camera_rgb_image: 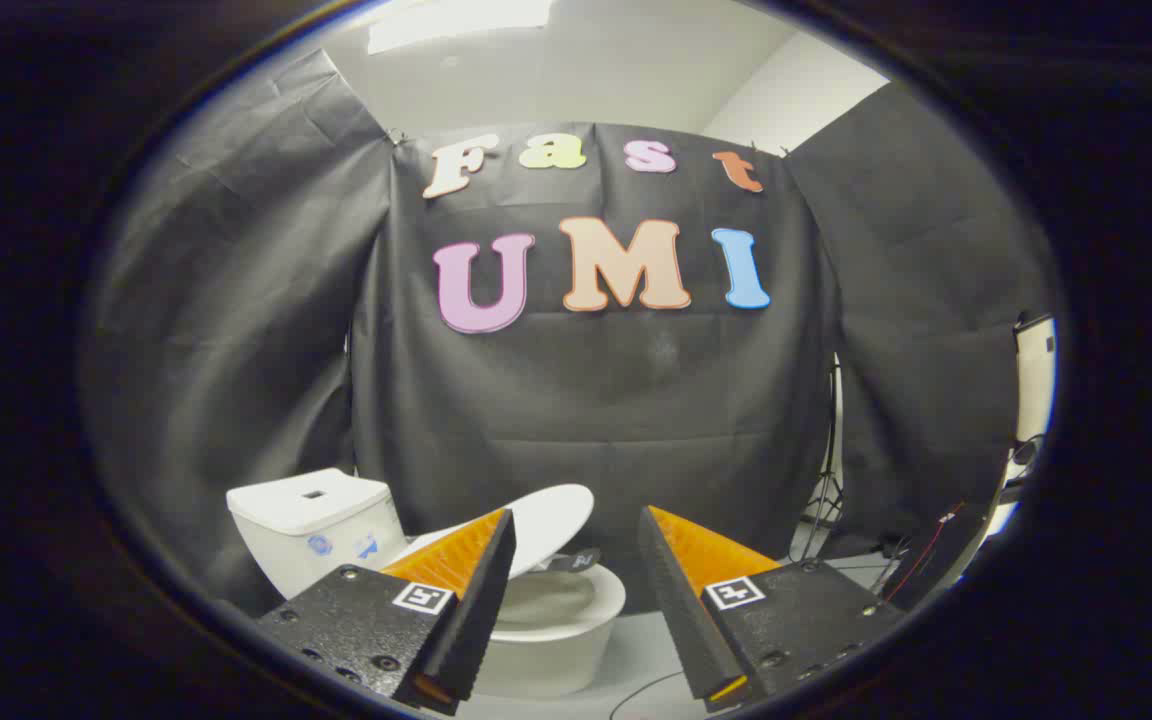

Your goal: Open the toilet lid.

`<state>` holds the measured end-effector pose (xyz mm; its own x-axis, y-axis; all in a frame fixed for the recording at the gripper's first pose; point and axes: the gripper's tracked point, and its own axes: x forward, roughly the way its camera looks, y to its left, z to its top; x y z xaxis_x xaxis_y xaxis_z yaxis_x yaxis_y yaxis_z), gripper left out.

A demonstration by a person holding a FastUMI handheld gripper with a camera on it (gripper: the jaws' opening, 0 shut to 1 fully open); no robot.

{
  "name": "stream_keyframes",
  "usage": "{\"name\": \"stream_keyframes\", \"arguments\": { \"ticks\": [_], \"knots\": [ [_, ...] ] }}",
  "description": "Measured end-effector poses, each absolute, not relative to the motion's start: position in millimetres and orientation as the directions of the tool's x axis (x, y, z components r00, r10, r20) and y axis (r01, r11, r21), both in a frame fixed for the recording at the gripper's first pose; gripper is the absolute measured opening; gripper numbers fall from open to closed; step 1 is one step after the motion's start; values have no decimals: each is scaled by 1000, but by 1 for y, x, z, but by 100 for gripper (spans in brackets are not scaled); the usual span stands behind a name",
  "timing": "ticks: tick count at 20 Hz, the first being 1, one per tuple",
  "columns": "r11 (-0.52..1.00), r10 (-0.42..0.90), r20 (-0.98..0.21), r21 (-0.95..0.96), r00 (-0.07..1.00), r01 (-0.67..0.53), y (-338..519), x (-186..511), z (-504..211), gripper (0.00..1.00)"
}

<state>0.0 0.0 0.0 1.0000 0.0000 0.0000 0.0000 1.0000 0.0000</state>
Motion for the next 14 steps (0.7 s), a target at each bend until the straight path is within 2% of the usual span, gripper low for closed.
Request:
{"name": "stream_keyframes", "arguments": {
  "ticks": [5,9,14],
  "knots": [
    [999,-38,-17,20,999,39,-8,1,-5,79],
    [999,-24,-39,41,999,25,-5,4,-9,83],
    [998,-11,-37,58,999,13,-2,5,-7,83]
  ]
}}
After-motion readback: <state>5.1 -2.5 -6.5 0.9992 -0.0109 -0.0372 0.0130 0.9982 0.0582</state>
